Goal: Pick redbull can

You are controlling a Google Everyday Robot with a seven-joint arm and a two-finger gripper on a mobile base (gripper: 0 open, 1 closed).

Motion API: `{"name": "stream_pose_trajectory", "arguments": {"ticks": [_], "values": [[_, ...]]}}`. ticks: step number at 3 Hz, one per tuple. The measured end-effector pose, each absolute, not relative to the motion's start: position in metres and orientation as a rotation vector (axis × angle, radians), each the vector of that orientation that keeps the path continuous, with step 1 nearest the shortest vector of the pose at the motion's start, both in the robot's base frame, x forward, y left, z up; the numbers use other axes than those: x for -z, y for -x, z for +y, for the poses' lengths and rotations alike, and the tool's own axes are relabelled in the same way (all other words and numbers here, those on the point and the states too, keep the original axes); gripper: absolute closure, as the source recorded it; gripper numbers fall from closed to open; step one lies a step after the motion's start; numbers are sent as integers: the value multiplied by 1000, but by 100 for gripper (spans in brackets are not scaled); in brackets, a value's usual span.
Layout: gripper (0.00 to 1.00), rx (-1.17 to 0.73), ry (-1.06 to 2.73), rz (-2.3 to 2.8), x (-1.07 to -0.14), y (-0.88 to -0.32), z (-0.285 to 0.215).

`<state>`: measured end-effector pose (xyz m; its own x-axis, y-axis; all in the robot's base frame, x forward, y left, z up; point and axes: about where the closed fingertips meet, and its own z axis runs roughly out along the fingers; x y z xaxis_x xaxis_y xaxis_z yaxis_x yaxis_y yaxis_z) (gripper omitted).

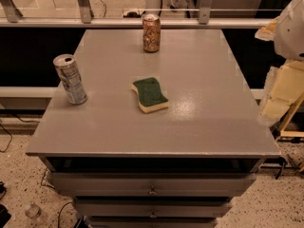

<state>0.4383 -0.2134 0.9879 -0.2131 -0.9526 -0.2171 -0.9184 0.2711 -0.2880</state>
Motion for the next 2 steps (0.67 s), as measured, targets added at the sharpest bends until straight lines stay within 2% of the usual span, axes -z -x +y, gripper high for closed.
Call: {"name": "stream_pose_trajectory", "arguments": {"ticks": [2], "values": [[0,116,1641,2151,-989,-445,-206]]}}
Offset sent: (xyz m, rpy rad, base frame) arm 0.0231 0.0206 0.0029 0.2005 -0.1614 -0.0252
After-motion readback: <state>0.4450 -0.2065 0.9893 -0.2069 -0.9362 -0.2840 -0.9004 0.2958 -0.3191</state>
